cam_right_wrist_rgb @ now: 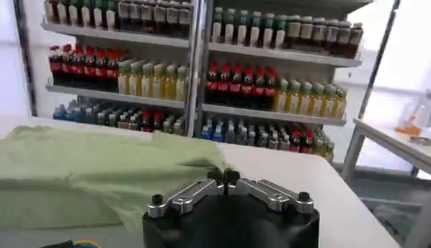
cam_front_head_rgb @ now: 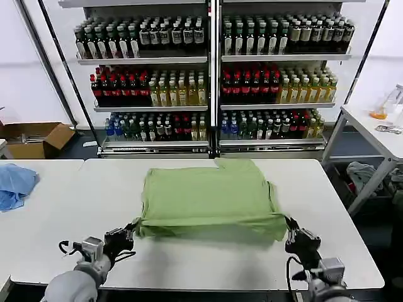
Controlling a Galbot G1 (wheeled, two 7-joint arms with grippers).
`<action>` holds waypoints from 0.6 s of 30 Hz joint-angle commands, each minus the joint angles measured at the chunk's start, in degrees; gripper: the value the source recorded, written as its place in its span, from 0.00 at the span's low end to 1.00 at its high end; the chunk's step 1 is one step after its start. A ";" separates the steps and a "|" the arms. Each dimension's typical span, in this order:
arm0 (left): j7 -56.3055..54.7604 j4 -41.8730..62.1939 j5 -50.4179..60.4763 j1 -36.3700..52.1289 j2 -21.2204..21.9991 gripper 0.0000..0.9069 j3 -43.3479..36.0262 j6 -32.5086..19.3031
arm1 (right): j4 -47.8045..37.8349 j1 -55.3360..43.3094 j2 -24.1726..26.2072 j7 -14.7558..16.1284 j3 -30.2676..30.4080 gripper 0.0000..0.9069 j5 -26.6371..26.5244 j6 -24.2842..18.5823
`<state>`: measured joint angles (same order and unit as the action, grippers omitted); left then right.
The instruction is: Fold and organize the clothes.
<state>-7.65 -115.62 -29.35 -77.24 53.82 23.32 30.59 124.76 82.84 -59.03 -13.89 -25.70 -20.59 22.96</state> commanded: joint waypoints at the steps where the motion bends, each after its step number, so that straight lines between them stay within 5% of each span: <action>1: -0.50 6.69 3.29 7.33 0.99 0.04 -5.12 -0.43 | -8.41 -11.32 2.64 0.07 5.24 0.00 -0.05 1.02; 8: -0.91 8.44 5.54 8.74 2.36 0.06 -6.72 -0.84 | -13.19 -14.76 2.38 0.84 7.93 0.00 2.41 1.12; 11: -1.08 8.93 6.14 9.06 2.94 0.14 -7.14 -1.05 | -14.98 -15.96 1.92 0.99 9.02 0.00 3.28 1.67; 12: -1.14 8.99 6.13 9.11 3.06 0.34 -7.19 -1.06 | -15.58 -16.33 1.71 1.08 9.38 0.07 3.81 2.04; 13: -1.23 9.07 6.13 9.18 3.34 1.00 -7.25 -1.06 | -15.90 -16.57 1.49 1.18 9.69 1.00 4.13 2.42; 18: -1.47 8.36 5.97 8.96 4.63 1.00 -6.98 -1.09 | -16.47 -16.85 0.25 1.89 10.58 1.00 4.56 4.08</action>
<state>-9.05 -108.16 -24.59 -69.40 56.82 17.27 29.65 112.24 69.61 -58.61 -12.26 -17.56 -17.24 25.43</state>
